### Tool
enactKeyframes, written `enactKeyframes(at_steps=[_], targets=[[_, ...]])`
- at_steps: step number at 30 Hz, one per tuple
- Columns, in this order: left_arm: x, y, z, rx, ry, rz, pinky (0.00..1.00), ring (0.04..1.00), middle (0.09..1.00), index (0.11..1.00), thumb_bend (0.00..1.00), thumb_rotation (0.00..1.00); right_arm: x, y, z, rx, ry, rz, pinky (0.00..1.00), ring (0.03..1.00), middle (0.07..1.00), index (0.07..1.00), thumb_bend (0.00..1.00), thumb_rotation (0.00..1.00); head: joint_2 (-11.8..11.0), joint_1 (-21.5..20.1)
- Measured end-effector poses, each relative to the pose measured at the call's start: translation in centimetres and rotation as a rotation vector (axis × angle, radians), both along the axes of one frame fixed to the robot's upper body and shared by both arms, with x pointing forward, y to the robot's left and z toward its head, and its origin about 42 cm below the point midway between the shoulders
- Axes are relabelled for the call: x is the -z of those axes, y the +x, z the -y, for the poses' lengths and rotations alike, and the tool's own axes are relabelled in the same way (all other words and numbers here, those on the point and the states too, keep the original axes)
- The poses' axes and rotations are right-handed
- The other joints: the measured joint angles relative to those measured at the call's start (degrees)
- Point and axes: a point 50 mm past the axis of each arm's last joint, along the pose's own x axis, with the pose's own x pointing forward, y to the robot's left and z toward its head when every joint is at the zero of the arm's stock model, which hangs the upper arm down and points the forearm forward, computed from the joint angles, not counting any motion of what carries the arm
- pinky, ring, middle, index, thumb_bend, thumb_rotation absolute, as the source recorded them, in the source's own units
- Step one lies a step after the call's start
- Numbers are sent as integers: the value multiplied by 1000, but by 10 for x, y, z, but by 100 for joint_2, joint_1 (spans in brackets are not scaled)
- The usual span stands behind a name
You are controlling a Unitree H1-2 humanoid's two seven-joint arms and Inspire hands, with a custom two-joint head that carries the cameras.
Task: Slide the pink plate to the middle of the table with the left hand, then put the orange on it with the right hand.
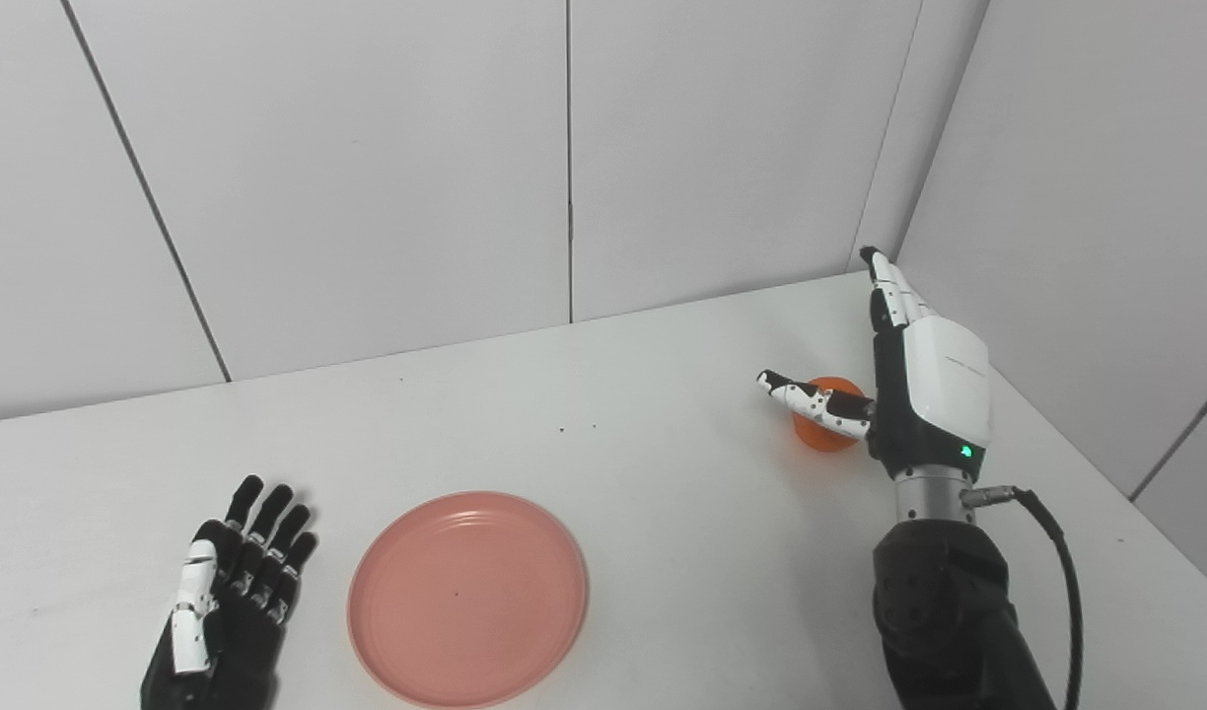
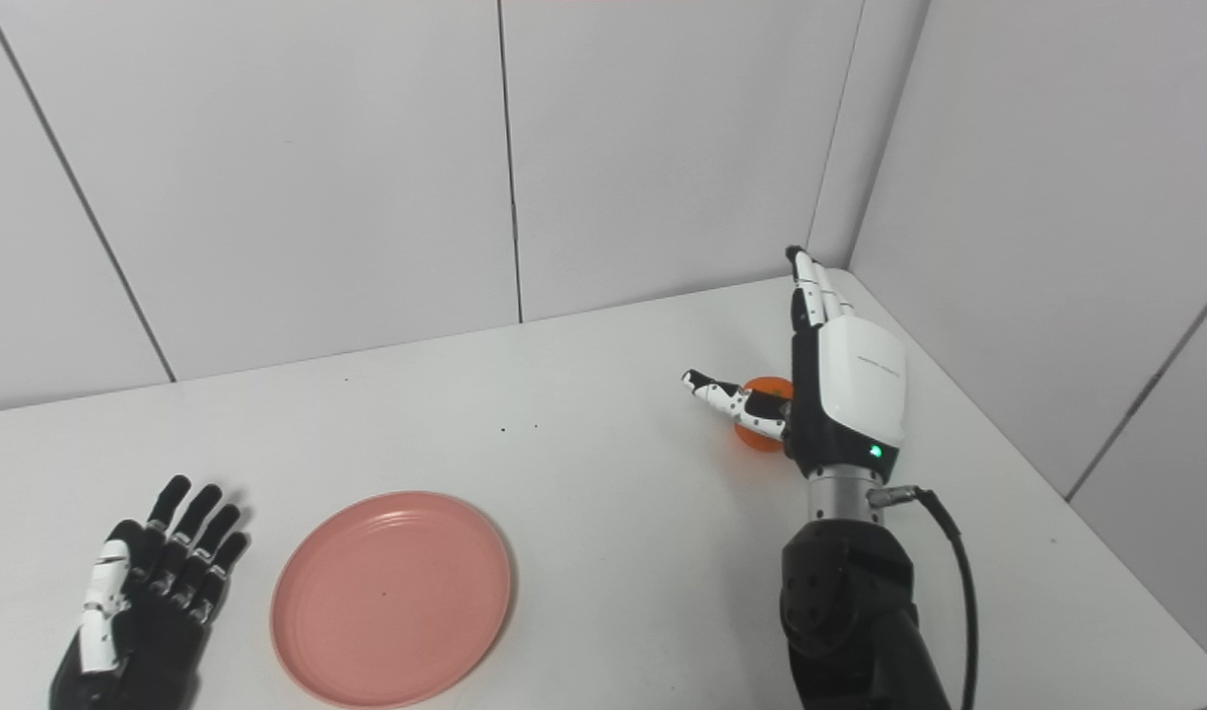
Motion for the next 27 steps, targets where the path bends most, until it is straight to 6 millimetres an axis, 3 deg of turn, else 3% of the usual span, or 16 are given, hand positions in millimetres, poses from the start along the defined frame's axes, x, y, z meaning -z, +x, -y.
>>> enactKeyframes(at_steps=[27], targets=[[-2, 0, -3, -8, 5, -10, 1000, 985, 987, 982, 298, 1000, 30, 30, 37, 13, 34, -221, 742, 869, 919, 941, 1000, 505, 44, -9]])
